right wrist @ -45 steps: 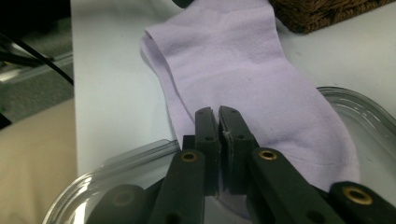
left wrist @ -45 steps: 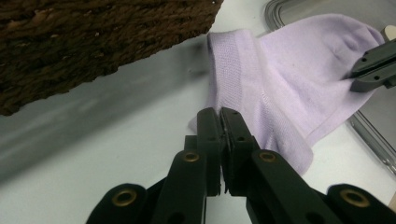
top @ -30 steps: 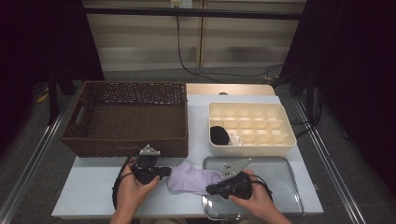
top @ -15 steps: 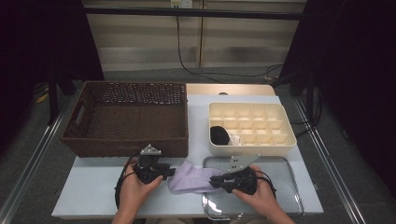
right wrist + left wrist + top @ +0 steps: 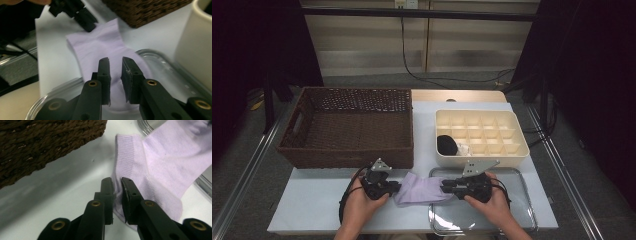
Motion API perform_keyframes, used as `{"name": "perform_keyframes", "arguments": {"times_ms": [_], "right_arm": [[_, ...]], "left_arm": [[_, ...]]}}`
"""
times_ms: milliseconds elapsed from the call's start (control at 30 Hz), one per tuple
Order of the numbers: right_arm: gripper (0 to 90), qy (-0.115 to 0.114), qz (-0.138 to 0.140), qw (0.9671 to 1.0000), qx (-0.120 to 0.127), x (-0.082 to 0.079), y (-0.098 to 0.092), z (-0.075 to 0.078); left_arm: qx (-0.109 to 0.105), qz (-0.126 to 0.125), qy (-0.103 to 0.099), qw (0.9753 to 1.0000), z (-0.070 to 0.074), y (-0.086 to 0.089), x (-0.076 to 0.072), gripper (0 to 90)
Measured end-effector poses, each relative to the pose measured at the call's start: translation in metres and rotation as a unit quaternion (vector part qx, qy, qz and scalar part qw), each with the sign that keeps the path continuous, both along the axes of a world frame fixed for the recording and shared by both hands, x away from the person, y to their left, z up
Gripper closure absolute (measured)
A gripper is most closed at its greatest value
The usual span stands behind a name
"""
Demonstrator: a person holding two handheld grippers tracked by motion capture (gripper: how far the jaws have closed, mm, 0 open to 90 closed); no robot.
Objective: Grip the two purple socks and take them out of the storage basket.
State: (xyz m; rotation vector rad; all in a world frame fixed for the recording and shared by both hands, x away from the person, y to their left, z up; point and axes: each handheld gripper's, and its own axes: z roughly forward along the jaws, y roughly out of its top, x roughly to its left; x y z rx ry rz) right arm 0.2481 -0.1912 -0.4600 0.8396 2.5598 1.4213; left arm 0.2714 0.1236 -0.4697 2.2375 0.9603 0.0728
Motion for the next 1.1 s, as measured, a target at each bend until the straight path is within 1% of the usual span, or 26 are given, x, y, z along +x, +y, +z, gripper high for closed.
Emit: {"name": "perform_keyframes", "arguments": {"times_ms": [67,100,133,167,200,233,267,333,433,467,500,567,600,633,667,700,767,800,867,900,933,1000,1033,1067,1100], "right_arm": [[83.2,0.002,-0.008,1.0,-0.002,0.004,0.0,-0.001],[84.9,0.002,-0.003,0.9997,-0.026,0.007,0.003,-0.008],[84.9,0.002,-0.003,0.9997,-0.026,0.007,0.003,-0.008],[85.0,0.011,0.0,0.9995,-0.03,0.007,0.005,-0.012],[84.8,0.015,0.011,0.999,-0.04,0.006,0.009,-0.018],[84.8,0.015,0.011,0.999,-0.04,0.006,0.009,-0.018],[84.8,0.016,0.014,0.9988,-0.043,0.005,0.011,-0.019],[84.7,0.017,0.017,0.999,-0.037,0.004,0.016,-0.019],[84.5,0.014,0.02,0.999,-0.038,0.004,0.02,-0.02],[84.3,0.011,0.022,0.9988,-0.042,0.004,0.022,-0.021],[84.2,0.011,0.023,0.9988,-0.042,0.004,0.022,-0.021],[84.0,0.012,0.021,0.9987,-0.045,0.004,0.022,-0.02],[84.0,0.01,0.022,0.9986,-0.047,0.005,0.022,-0.021],[84.0,0.01,0.022,0.9986,-0.047,0.005,0.022,-0.021],[84.0,0.011,0.023,0.9986,-0.045,0.005,0.022,-0.021],[84.0,0.01,0.024,0.9985,-0.048,0.005,0.023,-0.02],[84.0,0.011,0.026,0.9985,-0.047,0.006,0.023,-0.02],[84.0,0.011,0.027,0.9985,-0.047,0.006,0.023,-0.021],[84.0,0.01,0.028,0.9985,-0.047,0.006,0.023,-0.021],[84.0,0.011,0.027,0.9984,-0.048,0.005,0.023,-0.021],[84.0,0.008,0.03,0.9984,-0.047,0.005,0.022,-0.021],[84.1,0.009,0.03,0.9985,-0.044,0.005,0.022,-0.022],[84.2,0.009,0.03,0.9985,-0.044,0.005,0.022,-0.022],[84.2,0.009,0.03,0.9985,-0.044,0.005,0.022,-0.022],[84.3,0.008,0.029,0.9985,-0.045,0.005,0.022,-0.022]], "left_arm": [[0.011,-0.005,0.001,0.9999,0.002,0.001,0.0,82.6],[0.015,0.0,0.006,0.9999,0.004,0.005,0.002,82.9],[0.015,0.0,0.006,0.9999,0.004,0.005,0.002,83.0],[0.015,0.008,0.004,0.9999,0.006,0.008,0.003,83.0],[0.016,0.01,0.004,0.9998,0.007,0.011,0.004,83.0],[0.01,0.012,0.005,0.9999,0.009,0.016,0.005,83.0],[0.003,0.022,0.001,0.9997,0.012,0.021,0.006,83.0],[-0.013,0.032,0.002,0.9994,0.015,0.032,0.009,82.8],[-0.017,0.033,0.001,0.9993,0.013,0.033,0.008,81.7],[-0.016,0.03,-0.003,0.9994,0.012,0.034,0.008,81.7],[-0.019,0.032,-0.005,0.9993,0.011,0.034,0.008,80.3],[-0.028,0.04,0.002,0.9988,0.011,0.035,0.006,74.1],[-0.026,0.043,0.002,0.9987,0.011,0.036,0.005,70.8],[-0.026,0.045,0.002,0.9987,0.011,0.037,0.004,70.8],[-0.028,0.053,-0.002,0.9982,0.011,0.039,0.002,68.1],[-0.03,0.059,-0.001,0.9978,0.01,0.04,0.001,63.9],[-0.03,0.063,-0.004,0.9976,0.007,0.04,-0.001,62.3],[-0.03,0.065,-0.001,0.9974,0.004,0.04,-0.001,61.9],[-0.035,0.069,-0.002,0.997,0.0,0.038,-0.002,59.4],[-0.028,0.067,-0.003,0.9973,-0.001,0.036,-0.003,61.5],[-0.025,0.064,-0.008,0.9976,-0.002,0.034,-0.003,61.7],[-0.025,0.062,-0.013,0.9977,-0.005,0.031,-0.003,62.5],[-0.019,0.057,-0.02,0.998,-0.005,0.03,-0.003,64.8],[-0.006,0.051,-0.03,0.9982,-0.004,0.029,-0.004,64.8],[0.0,0.044,-0.037,0.9984,-0.004,0.029,-0.004,67.7]]}}
